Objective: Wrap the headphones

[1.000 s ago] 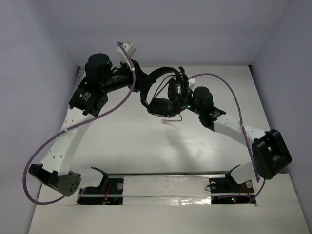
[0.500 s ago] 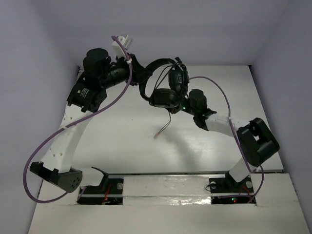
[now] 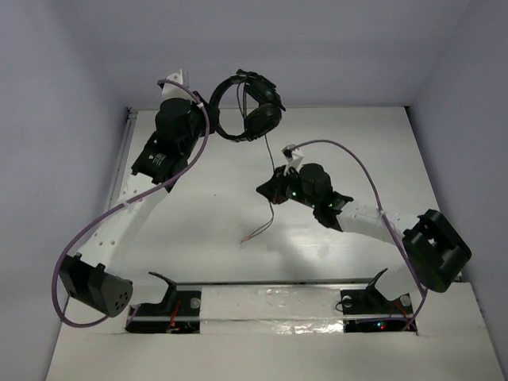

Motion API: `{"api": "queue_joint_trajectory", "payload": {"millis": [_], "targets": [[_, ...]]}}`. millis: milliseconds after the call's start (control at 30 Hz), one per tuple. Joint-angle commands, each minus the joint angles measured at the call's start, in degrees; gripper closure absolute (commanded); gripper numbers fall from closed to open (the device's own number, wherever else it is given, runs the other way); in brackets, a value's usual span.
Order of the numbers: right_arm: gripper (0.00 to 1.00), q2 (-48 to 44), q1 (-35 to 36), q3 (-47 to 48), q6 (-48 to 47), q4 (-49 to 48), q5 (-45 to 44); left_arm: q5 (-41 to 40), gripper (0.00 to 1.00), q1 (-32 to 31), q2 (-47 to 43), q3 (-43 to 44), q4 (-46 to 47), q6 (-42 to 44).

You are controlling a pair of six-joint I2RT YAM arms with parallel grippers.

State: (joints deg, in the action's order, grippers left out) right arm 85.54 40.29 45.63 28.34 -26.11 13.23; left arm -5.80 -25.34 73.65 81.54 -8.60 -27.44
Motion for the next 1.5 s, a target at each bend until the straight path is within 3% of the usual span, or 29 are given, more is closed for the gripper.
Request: {"api": "queue_joint_trajectory", "payload": {"millis": [0, 267, 467, 667, 733, 867, 1233, 1400, 1467], "targets": [[1.00, -3.80, 3.03, -0.89, 1.37, 4.39, -6.73, -13.61, 1.00, 0.38, -0.96, -3.91, 12.81, -5.42], [1.00, -5.47, 8.57, 2.18, 2.69, 14.50, -9.98, -28.01, 1.00, -3.04, 3.07, -8.41, 15.63, -4.90], [0.98, -5.47, 12.96, 5.00, 2.16, 19.34, -7.88, -32.68, 1.00, -5.94, 5.71, -10.52, 16.69, -3.32], [0.72, -7.05, 12.97, -4.13, 5.68, -0.29, 3.98, -30.33, 1.00, -6.65, 3.01, -12.02, 16.78, -3.94], [0.68, -5.91, 12.97, -5.89, 5.33, -7.77, 7.40, -29.79, 1.00, -7.70, 1.33, -11.06, 15.99, -4.02], [0.64, -1.00, 12.97, -3.37, 4.36, -13.26, 11.28, -30.49, 1.00, -11.47, -3.24, -9.21, 13.80, -3.58], [0.47, 2.62, 12.97, -2.56, 4.97, -24.15, 14.81, -29.27, 1.00, -12.54, -9.13, -7.98, 10.45, -6.31], [0.46, 5.51, 12.97, -0.54, 4.36, -25.66, 14.63, -26.99, 1.00, -13.07, -10.45, -7.10, 10.18, -6.57], [0.52, 8.31, 12.45, 1.39, 4.01, -25.75, 12.96, -25.84, 1.00, -13.07, -10.80, -5.95, 9.75, -6.31]]}}
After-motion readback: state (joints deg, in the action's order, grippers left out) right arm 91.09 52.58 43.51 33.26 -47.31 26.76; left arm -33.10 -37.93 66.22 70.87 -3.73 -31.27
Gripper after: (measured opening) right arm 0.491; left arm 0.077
